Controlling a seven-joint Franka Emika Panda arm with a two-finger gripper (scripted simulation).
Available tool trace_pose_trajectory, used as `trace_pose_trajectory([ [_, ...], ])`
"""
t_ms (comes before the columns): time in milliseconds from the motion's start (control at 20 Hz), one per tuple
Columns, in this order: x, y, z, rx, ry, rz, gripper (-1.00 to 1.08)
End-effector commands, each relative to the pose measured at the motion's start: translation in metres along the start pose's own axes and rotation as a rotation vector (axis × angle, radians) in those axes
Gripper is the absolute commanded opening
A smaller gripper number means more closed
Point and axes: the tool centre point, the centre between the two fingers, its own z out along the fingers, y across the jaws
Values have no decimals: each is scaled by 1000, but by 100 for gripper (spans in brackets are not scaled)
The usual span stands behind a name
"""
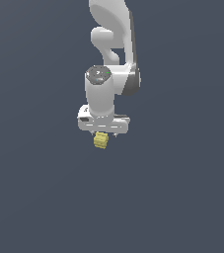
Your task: Pick up the object and move it to a goal position.
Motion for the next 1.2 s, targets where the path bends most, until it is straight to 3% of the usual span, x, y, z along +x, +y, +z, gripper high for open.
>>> trace_pose_trajectory([
  [0,-7,7,13,-1,4,40,100],
  [500,-30,25,48,-6,16,151,100],
  [1150,-32,27,71,-7,16,158,100],
])
